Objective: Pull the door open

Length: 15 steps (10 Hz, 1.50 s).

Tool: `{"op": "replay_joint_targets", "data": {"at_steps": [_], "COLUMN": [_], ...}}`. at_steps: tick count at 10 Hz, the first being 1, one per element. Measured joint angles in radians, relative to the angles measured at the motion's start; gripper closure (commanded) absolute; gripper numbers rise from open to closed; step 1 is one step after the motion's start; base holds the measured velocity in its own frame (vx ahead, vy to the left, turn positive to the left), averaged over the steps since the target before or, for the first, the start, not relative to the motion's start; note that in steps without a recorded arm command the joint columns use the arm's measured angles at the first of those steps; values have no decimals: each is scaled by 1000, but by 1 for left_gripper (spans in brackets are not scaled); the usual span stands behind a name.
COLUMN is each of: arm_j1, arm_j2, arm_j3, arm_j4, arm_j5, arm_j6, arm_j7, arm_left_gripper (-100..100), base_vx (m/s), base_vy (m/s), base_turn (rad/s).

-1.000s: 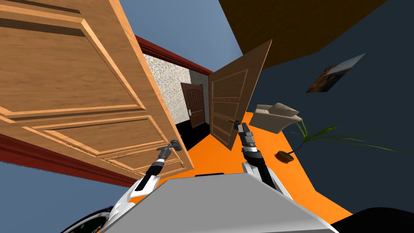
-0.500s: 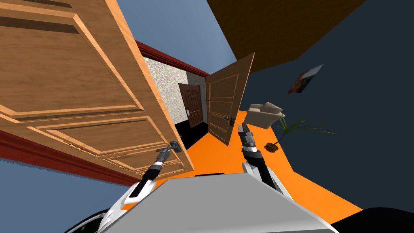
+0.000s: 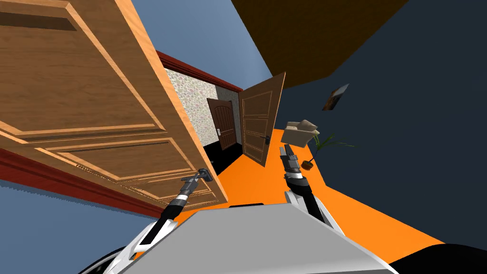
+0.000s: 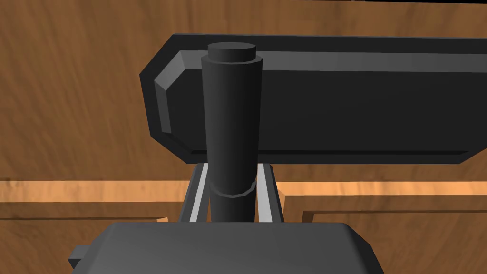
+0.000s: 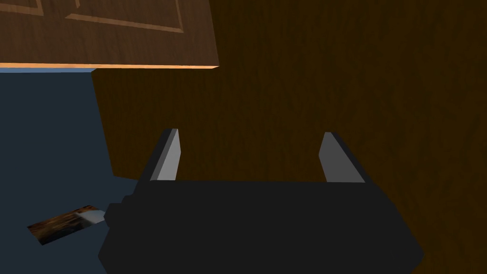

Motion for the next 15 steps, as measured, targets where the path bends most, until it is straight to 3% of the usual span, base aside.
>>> {"op": "replay_joint_targets", "data": {"at_steps": [2,5,11,15], "arm_j1": [20,33,81,93], "arm_j2": [20,30,75,88], "arm_j3": [-5,-15,-36,-47], "arm_j4": [-2,5,15,28], "arm_j5": [2,0,-3,-6], "arm_j6": [-25,-45,-135,-161], "arm_j7": [15,24,57,68], "arm_left_gripper": [100,100,100,100], "base_vx": [-147,-168,-203,-132], "base_vy": [3,74,62,38], "base_turn": [-59,-145,-129,-93]}}
